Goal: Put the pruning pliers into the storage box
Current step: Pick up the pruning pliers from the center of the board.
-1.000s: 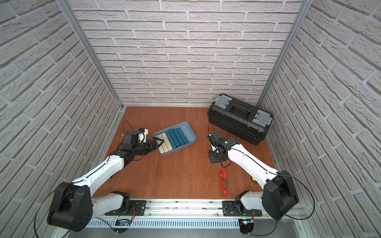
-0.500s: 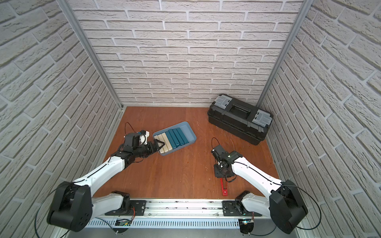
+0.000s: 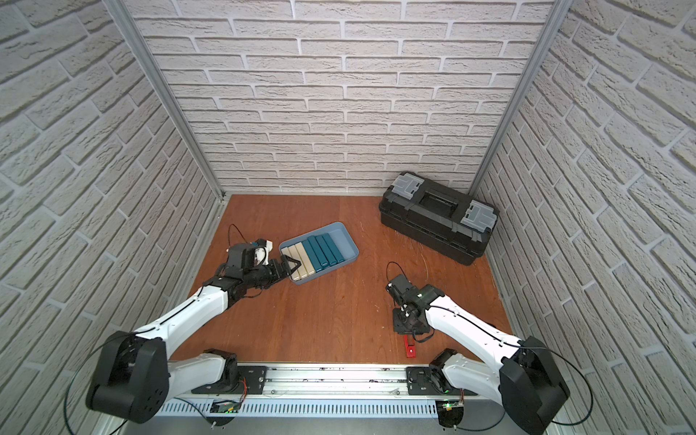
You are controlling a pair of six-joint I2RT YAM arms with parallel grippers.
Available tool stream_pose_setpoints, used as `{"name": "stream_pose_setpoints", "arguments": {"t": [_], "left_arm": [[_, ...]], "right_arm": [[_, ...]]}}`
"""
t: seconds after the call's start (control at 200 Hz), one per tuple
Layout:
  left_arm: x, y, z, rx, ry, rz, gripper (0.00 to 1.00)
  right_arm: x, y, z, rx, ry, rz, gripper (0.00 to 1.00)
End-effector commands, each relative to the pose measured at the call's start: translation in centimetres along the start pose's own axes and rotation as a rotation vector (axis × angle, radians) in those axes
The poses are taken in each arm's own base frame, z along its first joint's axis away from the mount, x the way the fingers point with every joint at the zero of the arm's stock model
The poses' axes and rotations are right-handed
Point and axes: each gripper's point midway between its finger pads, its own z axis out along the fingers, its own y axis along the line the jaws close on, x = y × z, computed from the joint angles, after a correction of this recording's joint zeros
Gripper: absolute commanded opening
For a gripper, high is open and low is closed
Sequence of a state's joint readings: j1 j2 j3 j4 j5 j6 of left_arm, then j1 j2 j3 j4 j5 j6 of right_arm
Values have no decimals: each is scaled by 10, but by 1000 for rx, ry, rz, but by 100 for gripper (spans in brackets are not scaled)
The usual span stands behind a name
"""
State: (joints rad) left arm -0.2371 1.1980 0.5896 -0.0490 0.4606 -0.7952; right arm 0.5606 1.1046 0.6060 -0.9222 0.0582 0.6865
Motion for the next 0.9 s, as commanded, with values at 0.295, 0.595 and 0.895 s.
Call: {"name": "stream_pose_setpoints", "arguments": {"t": [0.295,0.595,0.895], "left_arm": [[1,0,2,5,1,26,98],[1,-1,3,9,6,30,98],[4,2,4,4,14,31,98]], "right_arm": [[5,7,9,5,38,-3,28],[2,9,10,37,62,-25,24],[0,12,11,39,71,-37,15]]}}
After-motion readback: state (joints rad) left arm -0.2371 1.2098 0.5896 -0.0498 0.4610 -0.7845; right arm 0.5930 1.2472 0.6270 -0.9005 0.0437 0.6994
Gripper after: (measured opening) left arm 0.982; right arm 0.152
